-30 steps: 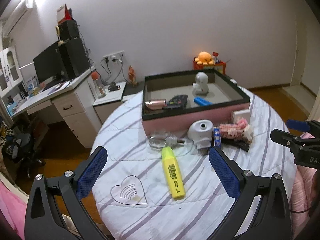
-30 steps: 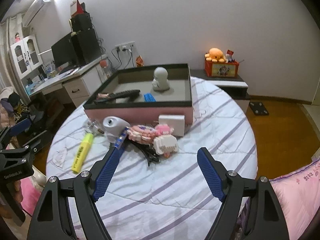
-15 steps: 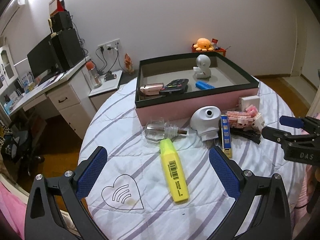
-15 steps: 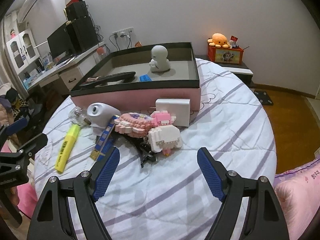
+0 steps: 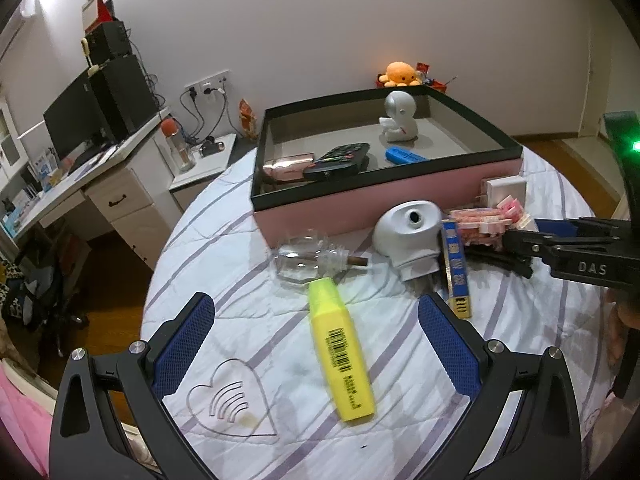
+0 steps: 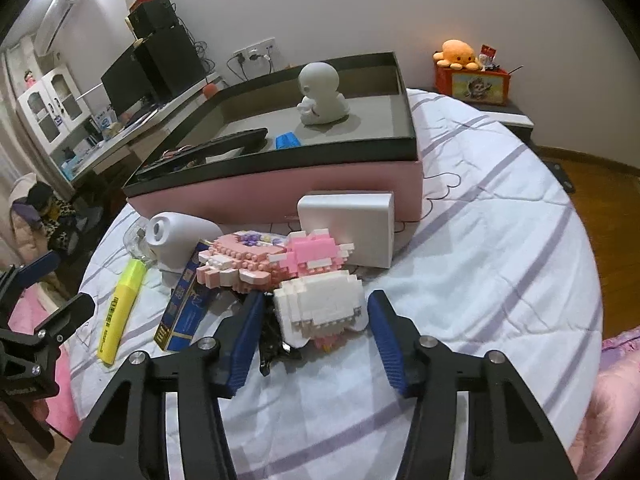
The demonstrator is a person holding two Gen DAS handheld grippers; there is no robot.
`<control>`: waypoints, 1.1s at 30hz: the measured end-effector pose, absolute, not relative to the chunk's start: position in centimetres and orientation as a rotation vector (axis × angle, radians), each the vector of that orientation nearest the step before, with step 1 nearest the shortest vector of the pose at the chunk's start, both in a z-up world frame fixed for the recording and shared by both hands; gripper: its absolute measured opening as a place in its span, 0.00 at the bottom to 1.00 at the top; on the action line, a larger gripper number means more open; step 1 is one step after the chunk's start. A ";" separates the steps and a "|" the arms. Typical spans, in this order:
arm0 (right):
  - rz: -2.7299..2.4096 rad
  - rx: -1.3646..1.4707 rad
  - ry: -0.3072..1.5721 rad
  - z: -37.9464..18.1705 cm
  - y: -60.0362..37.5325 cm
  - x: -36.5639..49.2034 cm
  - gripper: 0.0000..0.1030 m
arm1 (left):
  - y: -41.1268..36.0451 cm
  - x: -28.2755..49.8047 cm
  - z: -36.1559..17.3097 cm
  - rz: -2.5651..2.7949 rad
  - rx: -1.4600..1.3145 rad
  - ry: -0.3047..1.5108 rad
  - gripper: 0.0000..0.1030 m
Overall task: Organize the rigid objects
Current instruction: 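Lower the right gripper around the pink block toy, then grasp the pink brick block with the left gripper while the right gripper grasps the white-pink block figure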
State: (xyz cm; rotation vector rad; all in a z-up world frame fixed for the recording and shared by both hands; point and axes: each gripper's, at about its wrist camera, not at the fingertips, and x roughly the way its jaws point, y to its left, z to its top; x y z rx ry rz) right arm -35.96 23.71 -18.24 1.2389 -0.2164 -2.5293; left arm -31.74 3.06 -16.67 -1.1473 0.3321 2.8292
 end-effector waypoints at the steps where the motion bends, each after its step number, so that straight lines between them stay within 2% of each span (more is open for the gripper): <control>1: -2.521 1.243 -0.224 -18.3 23.8 -36.1 0.53 | 3.3 -31.8 -16.7 2.820 -1.145 0.330 1.00; 4: -2.508 1.227 -0.231 -18.4 24.1 -36.3 0.48 | 4.5 -32.0 -16.7 2.803 -1.136 0.331 1.00; 16: -2.565 1.223 -0.233 -17.9 28.8 -34.7 0.48 | 11.6 -33.7 -16.8 2.634 -1.099 0.129 0.98; 18: -2.555 1.215 -0.257 -18.1 29.6 -34.6 0.48 | 12.7 -34.2 -17.0 2.633 -1.108 0.127 0.92; 19: -2.542 1.213 -0.268 -18.3 29.8 -34.7 0.48 | 13.3 -34.4 -17.2 2.627 -1.116 0.126 0.86; 21: -2.529 1.206 -0.276 -18.5 30.1 -34.9 0.48 | 14.0 -34.8 -17.7 2.608 -1.134 0.127 0.81; 26: -2.505 1.191 -0.263 -18.5 30.4 -35.0 0.48 | 15.1 -36.1 -18.9 2.632 -1.202 0.199 0.56; 28: -2.493 1.189 -0.267 -18.6 30.6 -35.1 0.48 | 14.9 -36.3 -18.8 2.665 -1.196 0.180 0.51; 33: -2.484 1.181 -0.251 -18.7 30.5 -35.1 0.48 | 16.0 -36.8 -19.0 2.675 -1.208 0.266 0.51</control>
